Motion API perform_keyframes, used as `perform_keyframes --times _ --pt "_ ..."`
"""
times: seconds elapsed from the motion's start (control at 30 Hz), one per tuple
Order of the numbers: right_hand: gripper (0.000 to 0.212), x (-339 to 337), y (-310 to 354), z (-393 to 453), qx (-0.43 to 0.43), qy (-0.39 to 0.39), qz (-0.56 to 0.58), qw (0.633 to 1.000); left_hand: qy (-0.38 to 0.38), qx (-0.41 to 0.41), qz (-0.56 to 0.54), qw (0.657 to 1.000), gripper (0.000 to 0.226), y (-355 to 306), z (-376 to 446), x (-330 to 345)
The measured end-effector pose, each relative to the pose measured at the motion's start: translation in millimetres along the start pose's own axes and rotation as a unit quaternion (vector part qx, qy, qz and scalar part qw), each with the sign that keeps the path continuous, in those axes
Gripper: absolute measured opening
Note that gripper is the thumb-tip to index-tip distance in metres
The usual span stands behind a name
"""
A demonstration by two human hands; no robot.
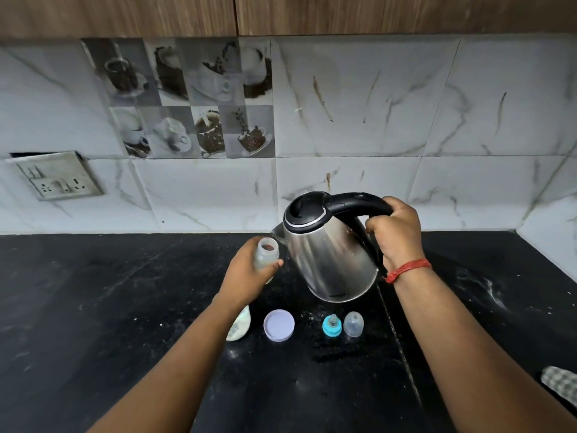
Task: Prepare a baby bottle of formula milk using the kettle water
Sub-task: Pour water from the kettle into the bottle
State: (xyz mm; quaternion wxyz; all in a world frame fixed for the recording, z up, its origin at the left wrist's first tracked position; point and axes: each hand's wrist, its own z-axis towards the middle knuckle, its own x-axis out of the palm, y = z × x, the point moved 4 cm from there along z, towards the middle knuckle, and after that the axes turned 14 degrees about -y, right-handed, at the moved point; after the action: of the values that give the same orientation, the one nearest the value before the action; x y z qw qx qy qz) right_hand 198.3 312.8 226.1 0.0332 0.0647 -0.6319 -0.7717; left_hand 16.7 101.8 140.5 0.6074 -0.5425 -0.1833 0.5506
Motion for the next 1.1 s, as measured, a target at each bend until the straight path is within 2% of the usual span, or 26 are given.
perform_keyframes --times 0.23,0.37,0.5,1.1 --pt "0.027 -3.0 9.1 -7.8 -0.075 0.008 -0.114 0.991 0.008 -0.004 0.011 1.000 0.037 4.6 -9.8 -4.5" --pt "0.031 -4.5 14.6 -13.8 -0.094 0.014 -0.141 0.985 0.014 0.000 0.027 1.000 0.042 9.1 -14.4 -3.5" --pt "0.022 -4.1 21.0 -16.4 -0.121 0.013 -0.169 0.978 0.020 -0.002 0.039 0.999 0.045 9.9 -18.4 -3.0" --pt "0.023 13.5 61.9 -18.4 -0.291 0.031 -0.277 0.915 0.039 0.003 0.047 0.998 0.049 12.7 -15.4 2.0"
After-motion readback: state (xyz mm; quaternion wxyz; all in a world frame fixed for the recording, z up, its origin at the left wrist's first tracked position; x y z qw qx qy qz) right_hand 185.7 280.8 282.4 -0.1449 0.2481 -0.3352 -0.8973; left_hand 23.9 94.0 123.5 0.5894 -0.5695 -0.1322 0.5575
